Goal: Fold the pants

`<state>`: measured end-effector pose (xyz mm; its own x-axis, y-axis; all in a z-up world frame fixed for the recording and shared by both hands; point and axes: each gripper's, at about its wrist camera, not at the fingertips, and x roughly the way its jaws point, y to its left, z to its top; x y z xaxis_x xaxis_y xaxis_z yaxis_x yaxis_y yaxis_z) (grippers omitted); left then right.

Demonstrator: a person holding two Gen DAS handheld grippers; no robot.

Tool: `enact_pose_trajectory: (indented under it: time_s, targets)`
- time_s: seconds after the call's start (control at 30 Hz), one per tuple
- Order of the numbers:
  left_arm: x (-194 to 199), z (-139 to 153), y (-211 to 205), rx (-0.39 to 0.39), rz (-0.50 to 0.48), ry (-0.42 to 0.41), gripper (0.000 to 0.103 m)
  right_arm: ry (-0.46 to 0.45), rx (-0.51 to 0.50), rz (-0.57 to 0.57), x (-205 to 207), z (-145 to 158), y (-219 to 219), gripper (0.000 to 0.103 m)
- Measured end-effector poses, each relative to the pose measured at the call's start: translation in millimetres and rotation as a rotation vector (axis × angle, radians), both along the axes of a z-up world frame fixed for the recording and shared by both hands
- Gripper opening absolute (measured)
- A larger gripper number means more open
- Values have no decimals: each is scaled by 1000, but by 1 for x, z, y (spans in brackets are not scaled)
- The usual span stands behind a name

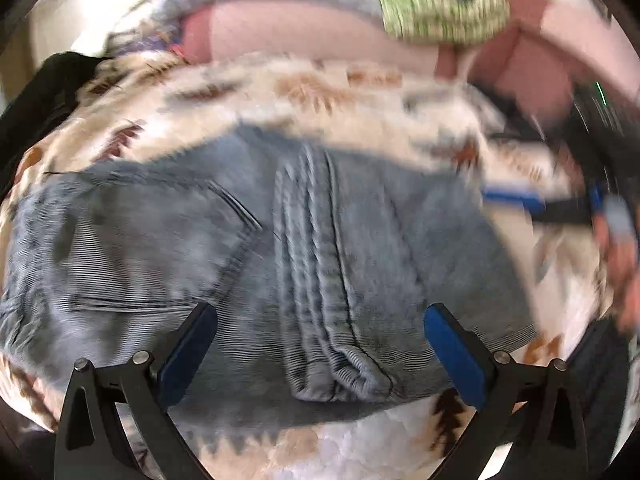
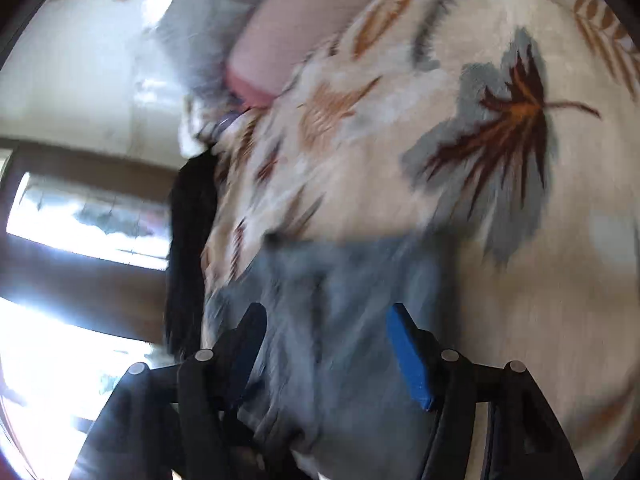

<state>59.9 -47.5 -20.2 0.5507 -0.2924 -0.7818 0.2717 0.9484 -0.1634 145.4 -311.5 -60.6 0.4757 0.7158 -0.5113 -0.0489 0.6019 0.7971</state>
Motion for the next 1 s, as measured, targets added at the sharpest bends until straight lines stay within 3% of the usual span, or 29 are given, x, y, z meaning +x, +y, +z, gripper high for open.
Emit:
enact_pose_trajectory:
  time_s: [0.1, 0.17, 0.2, 0.37, 0.47, 0.6, 0.83, 1.0]
  targets:
    - [-19, 20, 36, -102, 96, -62, 103, -27, -13, 49, -35, -7, 16, 78]
    - [-28, 25, 71, -190, 189, -65, 103, 69, -125, 56, -34, -34, 22, 81]
    - [-32, 25, 89, -224, 238, -64, 103, 100, -132, 36, -34, -45, 19, 76]
    - [-41, 6, 193, -427, 565, 3, 103, 13, -162, 3, -39, -7, 23, 77]
    - [-41, -15, 229, -540, 706, 72, 103, -42, -175, 51, -46, 19, 45, 77]
    - [-29, -31, 246, -618, 739, 127, 103, -75, -161, 128, -49, 32, 88, 77]
    - [-14, -45, 269, -748, 762, 152, 102, -66, -166, 234, -32, 33, 159, 77]
    - [-9, -49, 275, -781, 773, 140, 95, -38, -109, 278, -8, 28, 198, 77]
